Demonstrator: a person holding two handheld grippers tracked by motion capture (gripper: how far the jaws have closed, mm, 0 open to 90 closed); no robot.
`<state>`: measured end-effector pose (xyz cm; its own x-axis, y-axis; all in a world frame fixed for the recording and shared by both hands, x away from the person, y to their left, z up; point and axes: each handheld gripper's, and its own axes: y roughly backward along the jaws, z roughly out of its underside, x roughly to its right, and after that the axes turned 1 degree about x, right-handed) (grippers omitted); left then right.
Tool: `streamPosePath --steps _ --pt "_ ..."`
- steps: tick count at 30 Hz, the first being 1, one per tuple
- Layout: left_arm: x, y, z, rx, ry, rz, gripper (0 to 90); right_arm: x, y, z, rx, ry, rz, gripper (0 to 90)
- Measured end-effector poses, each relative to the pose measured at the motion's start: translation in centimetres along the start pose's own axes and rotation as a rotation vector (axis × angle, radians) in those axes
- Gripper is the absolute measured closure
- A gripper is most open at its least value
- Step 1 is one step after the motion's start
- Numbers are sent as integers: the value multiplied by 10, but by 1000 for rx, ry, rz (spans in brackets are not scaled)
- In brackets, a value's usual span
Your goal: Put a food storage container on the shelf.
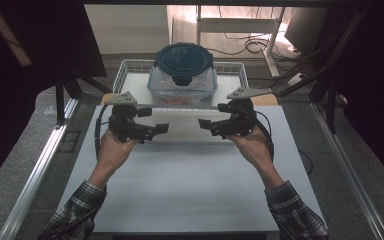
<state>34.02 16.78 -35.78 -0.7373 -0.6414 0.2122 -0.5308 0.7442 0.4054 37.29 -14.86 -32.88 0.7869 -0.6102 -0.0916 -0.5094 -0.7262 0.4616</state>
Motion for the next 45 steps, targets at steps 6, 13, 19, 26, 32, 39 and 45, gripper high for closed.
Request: streamPosePath --steps 6,13,19,26,32,39,45 --pt "7 3 21 -12 -8 -13 62 -9 -2 16 -18 30 -13 60" --pt "8 2 49 -5 17 43 44 -14 -4 38 -30 42 -25 40" --pt "10 -7 72 -29 27 49 41 -17 -7 56 -37 65 -22 29" --pt "14 -12 91 -30 24 84 39 -21 -8 78 -52 82 -21 18" --pt "15 -16 113 -39 46 85 40 -20 -8 91 -56 81 -26 17" --pt "20 -14 130 -51 35 61 39 -24 -8 104 -74 86 -18 14" --pt "26 -10 137 -42 13 40 39 -27 -8 117 -84 79 -20 8"
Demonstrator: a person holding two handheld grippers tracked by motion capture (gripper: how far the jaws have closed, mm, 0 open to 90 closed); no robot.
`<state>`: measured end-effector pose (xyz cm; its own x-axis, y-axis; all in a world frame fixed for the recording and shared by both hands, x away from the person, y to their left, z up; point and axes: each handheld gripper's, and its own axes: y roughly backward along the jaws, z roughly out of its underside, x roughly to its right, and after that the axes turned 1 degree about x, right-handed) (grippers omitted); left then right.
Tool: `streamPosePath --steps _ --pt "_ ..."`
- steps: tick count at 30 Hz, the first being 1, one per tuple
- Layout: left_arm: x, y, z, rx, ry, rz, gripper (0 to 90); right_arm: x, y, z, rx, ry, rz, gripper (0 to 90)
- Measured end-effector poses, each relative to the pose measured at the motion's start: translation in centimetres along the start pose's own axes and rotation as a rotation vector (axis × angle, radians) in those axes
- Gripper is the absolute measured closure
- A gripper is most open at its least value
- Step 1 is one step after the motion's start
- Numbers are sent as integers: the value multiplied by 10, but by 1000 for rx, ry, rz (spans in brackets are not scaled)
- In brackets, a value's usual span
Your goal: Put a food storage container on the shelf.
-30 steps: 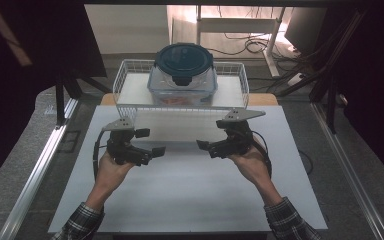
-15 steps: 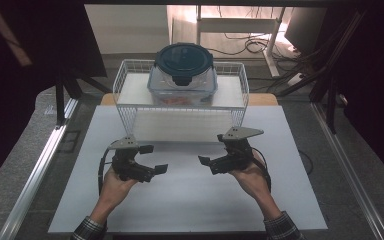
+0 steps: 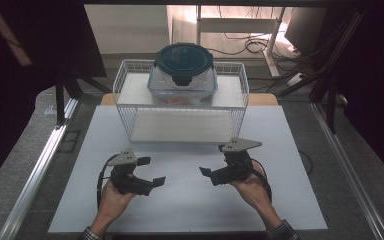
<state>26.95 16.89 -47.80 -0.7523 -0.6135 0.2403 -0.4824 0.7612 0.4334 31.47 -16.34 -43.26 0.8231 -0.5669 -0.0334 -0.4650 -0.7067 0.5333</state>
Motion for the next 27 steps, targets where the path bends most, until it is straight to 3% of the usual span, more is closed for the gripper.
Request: streamPosePath --steps 10,16,27 --pt "9 1 16 -32 -31 -45 33 -7 4 16 -40 -5 14 0" --pt "11 6 26 -65 -29 -60 31 -10 12 25 -37 5 31 0" --pt "12 24 43 -73 -7 -96 23 -12 27 41 -41 -14 44 0"
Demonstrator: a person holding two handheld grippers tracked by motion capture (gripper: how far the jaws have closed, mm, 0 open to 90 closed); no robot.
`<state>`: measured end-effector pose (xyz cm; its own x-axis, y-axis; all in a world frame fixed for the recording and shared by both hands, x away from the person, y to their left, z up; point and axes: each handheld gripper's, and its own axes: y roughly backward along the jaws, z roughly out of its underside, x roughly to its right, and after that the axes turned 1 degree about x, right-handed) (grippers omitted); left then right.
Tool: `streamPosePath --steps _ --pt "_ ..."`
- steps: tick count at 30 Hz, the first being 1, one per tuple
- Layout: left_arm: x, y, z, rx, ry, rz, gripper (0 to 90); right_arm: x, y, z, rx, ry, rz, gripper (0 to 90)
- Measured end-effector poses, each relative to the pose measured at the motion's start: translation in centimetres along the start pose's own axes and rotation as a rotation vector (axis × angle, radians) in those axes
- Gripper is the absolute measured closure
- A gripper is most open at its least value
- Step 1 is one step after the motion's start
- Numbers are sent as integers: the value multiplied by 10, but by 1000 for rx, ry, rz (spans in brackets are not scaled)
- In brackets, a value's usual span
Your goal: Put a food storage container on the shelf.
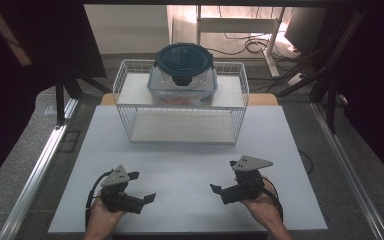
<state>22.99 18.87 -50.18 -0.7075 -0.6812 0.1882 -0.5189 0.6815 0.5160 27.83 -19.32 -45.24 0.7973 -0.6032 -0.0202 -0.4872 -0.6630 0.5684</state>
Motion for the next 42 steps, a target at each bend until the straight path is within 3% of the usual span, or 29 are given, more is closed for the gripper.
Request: streamPosePath --steps 11,29,42 --pt "2 9 15 -31 0 -38 24 0 11 14 16 -22 20 0" --pt "1 21 34 -79 4 -108 27 5 21 44 -1 -32 94 0" --pt "1 21 47 -127 24 -116 28 5 21 60 -51 -31 122 0"
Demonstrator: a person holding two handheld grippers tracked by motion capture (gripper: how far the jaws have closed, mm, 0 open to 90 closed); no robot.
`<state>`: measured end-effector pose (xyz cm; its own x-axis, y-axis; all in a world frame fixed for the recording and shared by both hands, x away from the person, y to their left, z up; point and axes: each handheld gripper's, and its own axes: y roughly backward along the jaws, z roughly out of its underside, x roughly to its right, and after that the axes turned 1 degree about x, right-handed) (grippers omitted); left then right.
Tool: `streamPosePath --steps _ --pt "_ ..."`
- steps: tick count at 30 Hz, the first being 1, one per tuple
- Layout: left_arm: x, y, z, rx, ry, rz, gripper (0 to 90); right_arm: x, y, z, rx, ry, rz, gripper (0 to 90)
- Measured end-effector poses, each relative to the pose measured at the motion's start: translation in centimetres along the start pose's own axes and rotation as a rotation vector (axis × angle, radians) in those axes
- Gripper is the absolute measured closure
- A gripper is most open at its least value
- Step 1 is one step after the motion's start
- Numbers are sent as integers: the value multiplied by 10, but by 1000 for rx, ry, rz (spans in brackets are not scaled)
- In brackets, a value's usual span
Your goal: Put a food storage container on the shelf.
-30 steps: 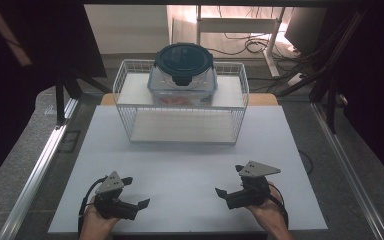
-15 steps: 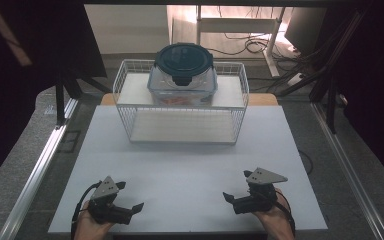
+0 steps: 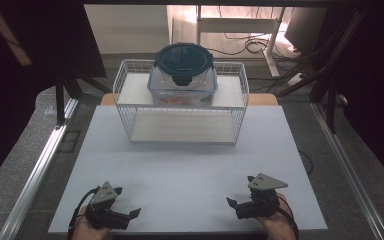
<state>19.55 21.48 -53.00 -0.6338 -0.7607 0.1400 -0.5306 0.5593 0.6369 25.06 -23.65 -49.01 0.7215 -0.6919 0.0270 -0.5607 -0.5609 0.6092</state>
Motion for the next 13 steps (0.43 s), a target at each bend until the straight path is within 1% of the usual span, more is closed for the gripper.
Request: streamPosePath --steps 3,7,9,13 --pt "0 -1 2 -18 5 -7 28 0 -2 4 -16 -8 -4 0" --pt "0 -3 3 -34 1 -10 28 0 -6 9 -54 -19 -11 0" --pt "1 -3 3 -43 -1 -11 27 1 -8 11 -68 -16 -16 0" --pt "1 -4 3 -48 -2 -11 27 0 -10 11 -74 -16 -17 0"
